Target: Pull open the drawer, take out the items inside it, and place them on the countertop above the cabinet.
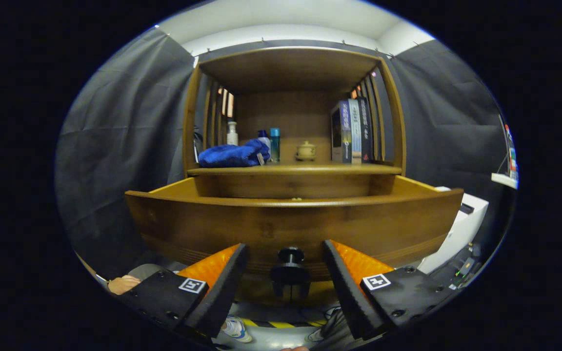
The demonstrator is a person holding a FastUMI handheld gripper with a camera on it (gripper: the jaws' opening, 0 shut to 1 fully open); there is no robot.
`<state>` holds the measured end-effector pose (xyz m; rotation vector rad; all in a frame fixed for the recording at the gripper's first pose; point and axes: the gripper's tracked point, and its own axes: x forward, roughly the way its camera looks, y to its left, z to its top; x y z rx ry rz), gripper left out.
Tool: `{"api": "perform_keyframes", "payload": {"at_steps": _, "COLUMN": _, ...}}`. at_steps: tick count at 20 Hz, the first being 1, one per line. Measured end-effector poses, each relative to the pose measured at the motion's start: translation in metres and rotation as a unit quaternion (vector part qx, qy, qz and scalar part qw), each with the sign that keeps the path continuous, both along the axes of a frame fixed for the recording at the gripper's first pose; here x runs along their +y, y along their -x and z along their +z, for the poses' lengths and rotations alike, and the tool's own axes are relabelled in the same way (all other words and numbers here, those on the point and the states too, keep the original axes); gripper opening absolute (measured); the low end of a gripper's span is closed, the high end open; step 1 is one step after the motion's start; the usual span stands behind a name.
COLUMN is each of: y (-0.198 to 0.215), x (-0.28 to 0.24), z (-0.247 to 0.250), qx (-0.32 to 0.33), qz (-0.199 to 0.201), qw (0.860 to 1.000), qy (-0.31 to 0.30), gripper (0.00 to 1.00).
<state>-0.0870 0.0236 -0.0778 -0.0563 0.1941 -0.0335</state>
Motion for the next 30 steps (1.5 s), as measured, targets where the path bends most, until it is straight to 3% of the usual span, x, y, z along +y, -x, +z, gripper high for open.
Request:
{"api": "perform_keyframes", "payload": {"at_steps": 5, "y": -0.041, "x": -0.023, "z": 0.142, "qx": -0.072, "qz": 0.022, "qw": 0.997, "qy": -0.016, "gripper": 0.98}}
{"api": "perform_keyframes", "payload": {"at_steps": 7, "y": -0.060, "x": -0.016, "z": 0.174, "qx": -0.062, "qz": 0.053, "qw": 0.996, "qy": -0.027, "gripper": 0.97}}
{"api": "perform_keyframes", "payload": {"at_steps": 10, "y": -0.103, "x": -0.024, "z": 0.190, "qx": -0.027, "qz": 0.052, "qw": 0.998, "qy": -0.038, "gripper": 0.96}}
{"api": "perform_keyframes", "payload": {"at_steps": 14, "y": -0.158, "x": -0.034, "z": 0.140, "qx": 0.071, "qz": 0.023, "qw": 0.997, "qy": 0.000, "gripper": 0.96}}
{"api": "perform_keyframes", "payload": {"at_steps": 16, "y": -0.170, "x": -0.039, "z": 0.102, "qx": 0.131, "qz": 0.005, "qw": 0.991, "qy": 0.019, "gripper": 0.96}}
{"api": "perform_keyframes", "payload": {"at_steps": 19, "y": -0.182, "x": -0.030, "z": 0.062, "qx": 0.202, "qz": 0.010, "qw": 0.979, "qy": 0.008, "gripper": 0.96}}
{"api": "perform_keyframes", "payload": {"at_steps": 24, "y": -0.182, "x": -0.036, "z": -0.004, "qx": 0.342, "qz": 0.009, "qw": 0.940, "qy": -0.010, "gripper": 0.97}}
{"api": "perform_keyframes", "payload": {"at_steps": 28, "y": -0.194, "x": -0.049, "z": -0.029, "qx": 0.379, "qz": -0.018, "qw": 0.925, "qy": -0.023, "gripper": 0.96}}
{"api": "perform_keyframes", "payload": {"at_steps": 30, "y": -0.186, "x": -0.042, "z": -0.043, "qx": 0.417, "qz": -0.014, "qw": 0.908, "qy": -0.043, "gripper": 0.91}}
